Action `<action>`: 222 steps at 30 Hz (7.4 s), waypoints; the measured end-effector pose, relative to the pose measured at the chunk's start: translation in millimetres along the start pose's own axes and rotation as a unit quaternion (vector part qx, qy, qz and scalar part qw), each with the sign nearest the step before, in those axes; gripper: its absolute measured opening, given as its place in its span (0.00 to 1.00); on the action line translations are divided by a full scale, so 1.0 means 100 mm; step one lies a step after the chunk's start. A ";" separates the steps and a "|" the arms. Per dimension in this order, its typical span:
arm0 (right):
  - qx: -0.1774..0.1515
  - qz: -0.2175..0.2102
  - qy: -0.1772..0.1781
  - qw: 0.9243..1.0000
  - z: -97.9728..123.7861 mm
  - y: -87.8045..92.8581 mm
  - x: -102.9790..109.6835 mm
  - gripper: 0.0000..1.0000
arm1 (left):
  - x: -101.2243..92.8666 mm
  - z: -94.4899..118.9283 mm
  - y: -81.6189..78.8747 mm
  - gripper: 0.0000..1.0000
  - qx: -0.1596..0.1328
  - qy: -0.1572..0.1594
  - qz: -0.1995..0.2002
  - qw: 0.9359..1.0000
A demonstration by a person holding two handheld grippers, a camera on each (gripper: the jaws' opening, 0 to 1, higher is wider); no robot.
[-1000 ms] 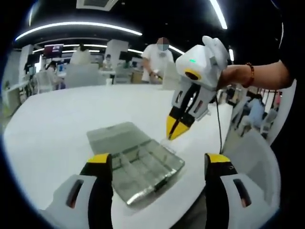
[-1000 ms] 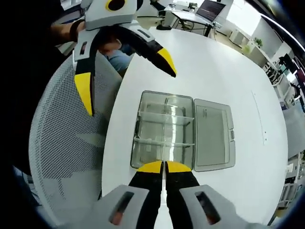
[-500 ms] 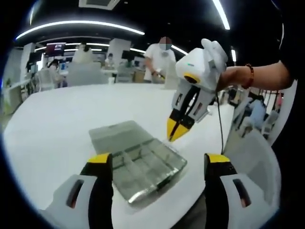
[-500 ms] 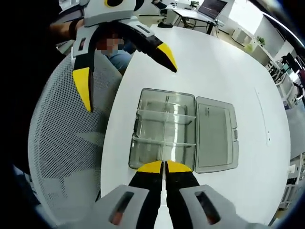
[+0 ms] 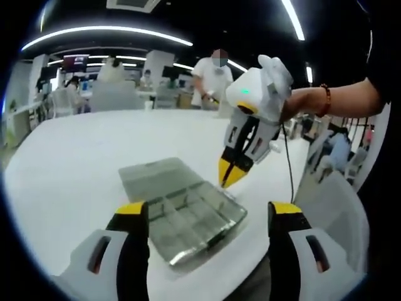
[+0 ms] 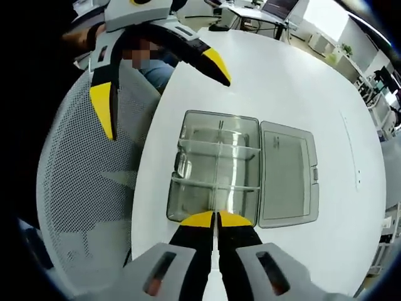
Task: Insert the divider into the dual guide fixture by aligning both edges with the guide slots and pushing it downward to the bottom, including one-sided entry, uneven engagement, binding, and posture correction.
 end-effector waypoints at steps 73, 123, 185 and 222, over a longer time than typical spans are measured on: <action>0.037 -0.052 0.002 0.998 -0.34 0.18 0.03 0.00 | 0.09 0.09 0.02 0.75 -0.005 -0.021 0.007 1.000; -0.134 -0.240 0.163 0.948 0.19 0.81 0.31 0.24 | -0.63 -0.15 -0.08 0.75 0.032 0.044 -0.027 0.998; -0.120 -0.379 0.279 0.874 -0.30 1.07 0.17 0.35 | -0.46 -0.16 -0.02 0.75 0.050 0.037 -0.018 0.998; -0.164 -0.404 0.323 0.840 0.15 1.01 0.23 0.27 | -0.54 -0.26 -0.10 0.71 0.034 0.044 -0.002 0.998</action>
Point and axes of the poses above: the point that each gripper's makers call its tool centre point, and the gripper's own axes: z roughly backward along the fingers, x roughly to its left, y roughly out of its underside, the point moved 3 cm from there along z, roughly backward along the fingers, and after that the axes turned 10 degrees about -x, right-handed, at the moved point
